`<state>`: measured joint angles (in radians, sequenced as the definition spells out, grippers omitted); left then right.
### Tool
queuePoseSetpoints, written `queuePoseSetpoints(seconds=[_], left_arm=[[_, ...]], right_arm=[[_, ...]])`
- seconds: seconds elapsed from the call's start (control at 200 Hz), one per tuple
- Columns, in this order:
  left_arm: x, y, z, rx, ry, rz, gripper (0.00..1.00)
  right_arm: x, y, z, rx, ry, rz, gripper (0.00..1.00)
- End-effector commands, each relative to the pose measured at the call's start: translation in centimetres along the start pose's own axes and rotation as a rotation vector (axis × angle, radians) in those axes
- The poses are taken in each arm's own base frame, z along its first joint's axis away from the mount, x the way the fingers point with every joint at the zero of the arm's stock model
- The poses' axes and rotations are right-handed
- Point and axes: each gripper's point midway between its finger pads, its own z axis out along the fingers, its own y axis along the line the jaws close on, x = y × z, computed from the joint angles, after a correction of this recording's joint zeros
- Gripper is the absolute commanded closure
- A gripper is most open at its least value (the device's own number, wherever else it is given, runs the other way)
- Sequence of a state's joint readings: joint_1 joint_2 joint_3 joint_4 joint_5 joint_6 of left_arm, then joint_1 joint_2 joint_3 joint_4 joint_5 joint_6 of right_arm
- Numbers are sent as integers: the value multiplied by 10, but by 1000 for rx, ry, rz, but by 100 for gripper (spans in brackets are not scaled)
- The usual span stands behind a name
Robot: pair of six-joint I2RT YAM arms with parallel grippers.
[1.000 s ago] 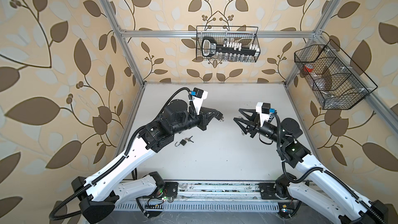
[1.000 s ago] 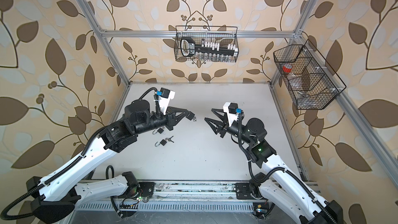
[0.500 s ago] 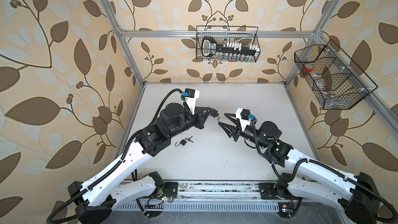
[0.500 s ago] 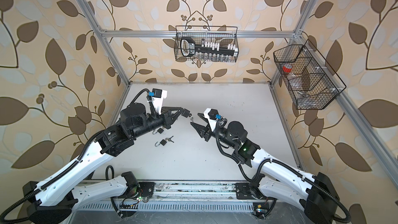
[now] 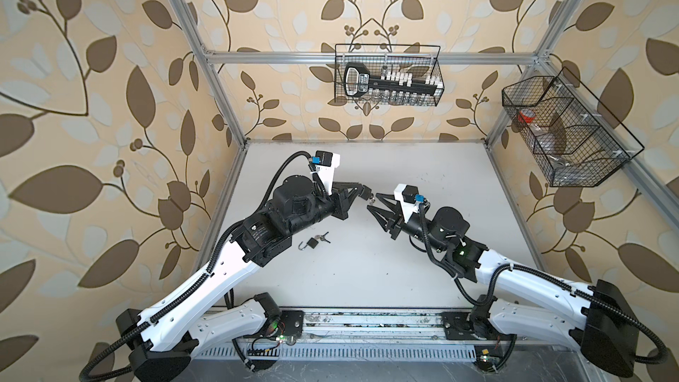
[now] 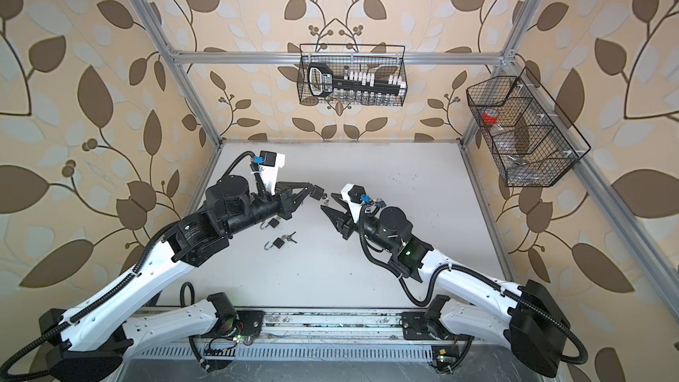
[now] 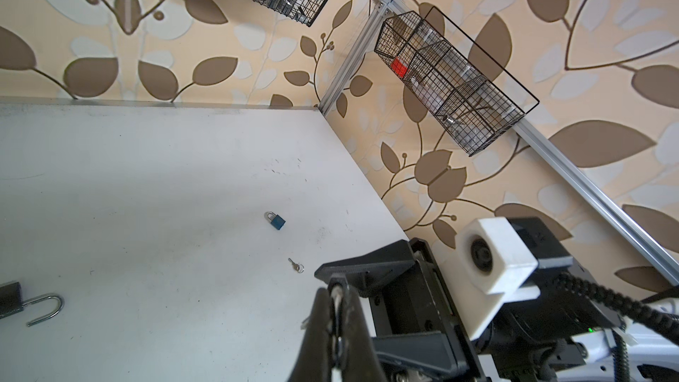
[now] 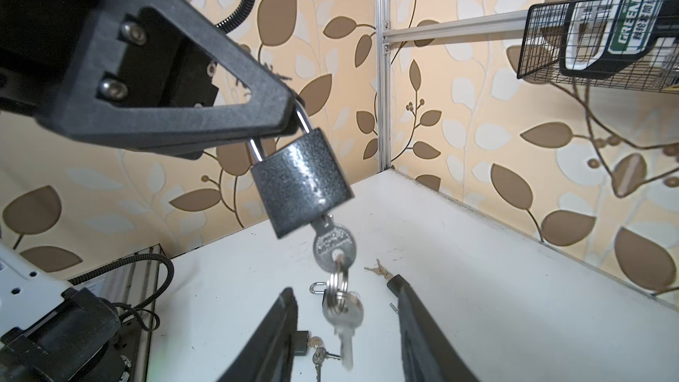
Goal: Lock with the key
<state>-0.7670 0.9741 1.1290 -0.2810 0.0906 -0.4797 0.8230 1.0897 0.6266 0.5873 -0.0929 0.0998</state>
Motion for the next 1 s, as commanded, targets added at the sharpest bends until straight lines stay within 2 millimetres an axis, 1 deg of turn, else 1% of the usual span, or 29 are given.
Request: queuePoseSetpoints(seconds=[0.0, 0.14, 0.32, 0.59, 0.71, 0.85, 0.93, 0.995], left_arm=[[-16, -17, -5, 60, -57, 1, 100], [-15, -15, -5, 57, -59, -2, 100], [-14, -16, -5, 60, -54, -1, 100], [-14, -15, -3, 59, -53, -2, 100], [-14, -14, -4, 54, -54, -1, 100], [-16, -14, -6, 53, -65, 0, 100], [-17, -16, -7, 58, -66, 0, 100], [-18, -16, -8, 57, -69, 2, 100]], right_arm=[[-24, 4, 5, -13, -72, 22, 57], [-23, 4, 8, -16, -72, 24, 61], [-24, 4, 8, -13, -76, 30, 69], [-18, 1, 8, 2, -60, 42, 83], [-12, -2, 8, 15, -41, 45, 88], [-6, -6, 7, 37, -28, 52, 100], [-2, -6, 5, 40, -20, 53, 100], [5, -8, 4, 50, -1, 55, 100]])
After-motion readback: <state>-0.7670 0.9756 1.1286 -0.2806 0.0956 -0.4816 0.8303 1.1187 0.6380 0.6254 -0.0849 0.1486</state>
